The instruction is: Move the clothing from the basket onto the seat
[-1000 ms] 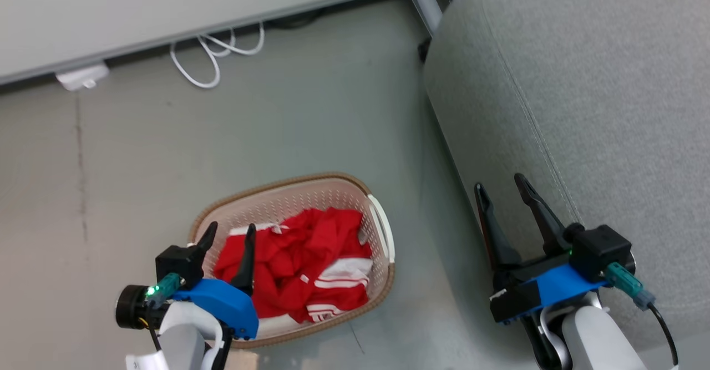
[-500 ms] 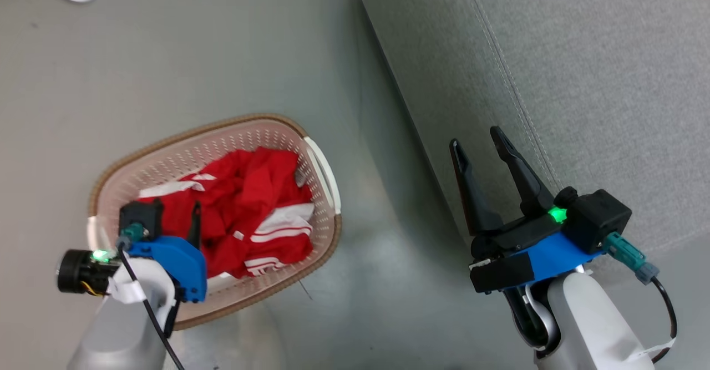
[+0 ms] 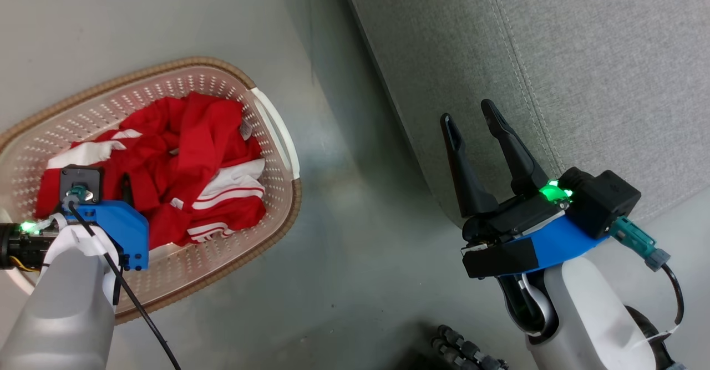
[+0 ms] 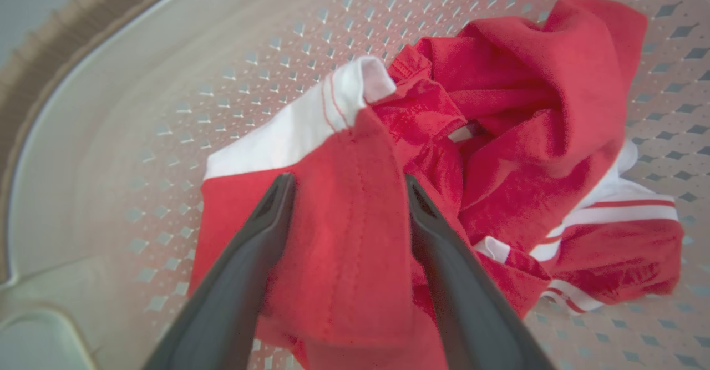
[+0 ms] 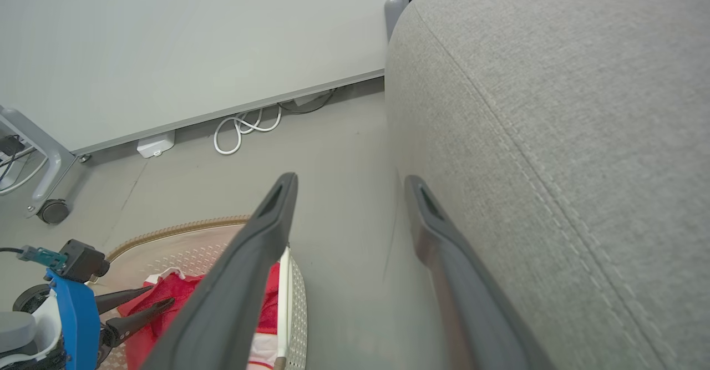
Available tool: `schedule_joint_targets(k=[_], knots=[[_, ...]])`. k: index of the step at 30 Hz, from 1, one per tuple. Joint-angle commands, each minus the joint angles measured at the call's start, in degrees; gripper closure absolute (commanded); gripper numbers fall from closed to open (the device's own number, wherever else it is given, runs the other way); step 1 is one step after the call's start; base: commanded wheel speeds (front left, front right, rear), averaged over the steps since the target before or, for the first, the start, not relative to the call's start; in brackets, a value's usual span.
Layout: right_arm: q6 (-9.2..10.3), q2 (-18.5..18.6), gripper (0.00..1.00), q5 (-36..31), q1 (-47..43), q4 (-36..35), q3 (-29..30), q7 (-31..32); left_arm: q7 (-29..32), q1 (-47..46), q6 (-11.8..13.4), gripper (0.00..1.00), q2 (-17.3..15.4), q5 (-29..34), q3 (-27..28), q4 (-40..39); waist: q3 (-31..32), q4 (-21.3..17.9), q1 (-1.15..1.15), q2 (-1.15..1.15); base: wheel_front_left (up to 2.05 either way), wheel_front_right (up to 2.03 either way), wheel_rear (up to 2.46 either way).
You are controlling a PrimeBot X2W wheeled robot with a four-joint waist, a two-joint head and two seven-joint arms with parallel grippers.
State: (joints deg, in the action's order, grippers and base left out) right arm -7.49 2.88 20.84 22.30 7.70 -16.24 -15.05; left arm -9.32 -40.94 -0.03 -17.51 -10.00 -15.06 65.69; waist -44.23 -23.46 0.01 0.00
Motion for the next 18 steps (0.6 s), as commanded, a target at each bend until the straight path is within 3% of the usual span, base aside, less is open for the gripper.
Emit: schedule_joint_targets(k=[1, 13, 14, 16, 17, 18], knots=[[-0.01, 0.0, 0.0, 0.7, 1.1, -0.3, -0.2, -0.2, 0.1, -1.3, 0.6, 0.0, -0.5, 0.0, 0.0, 0.3, -1.6, -0.7, -0.01, 0.0, 0.0, 0.0, 0.0], [-0.01, 0.0, 0.0, 2.0, 2.0, -0.7, -1.5, -0.2, 0.8, -4.2, 2.5, 0.0, -0.9, -0.1, -1.0, 2.4, -3.6, -0.9, -0.01, 0.0, 0.0, 0.0, 0.0], [-0.01, 0.0, 0.0, 1.9, 2.0, -0.7, -1.6, -0.2, 0.6, -4.3, 2.5, 0.08, -0.8, 0.0, -1.2, 2.4, -3.6, -0.9, -0.01, 0.0, 0.0, 0.0, 0.0], [-0.01, 0.0, 0.0, 2.0, 2.1, -0.6, -1.6, -0.2, 0.1, -4.3, 2.3, 0.58, -0.7, 0.0, -1.5, 2.6, -3.6, -0.8, -0.01, 0.0, 0.0, 0.0, 0.0], [-0.01, 0.0, 0.0, 2.0, 2.1, -0.6, -1.6, -0.2, -0.3, -4.2, 2.2, 0.64, -0.8, 0.1, -1.7, 2.7, -3.6, -0.8, -0.01, 0.0, 0.0, 0.0, 0.0], [-0.01, 0.0, 0.0, 2.1, 2.2, -0.5, -1.6, -0.2, -0.6, -4.1, 2.1, 1.0, -0.7, 0.1, -1.8, 2.7, -3.5, -0.8, -0.01, 0.0, 0.0, 0.0, 0.0]])
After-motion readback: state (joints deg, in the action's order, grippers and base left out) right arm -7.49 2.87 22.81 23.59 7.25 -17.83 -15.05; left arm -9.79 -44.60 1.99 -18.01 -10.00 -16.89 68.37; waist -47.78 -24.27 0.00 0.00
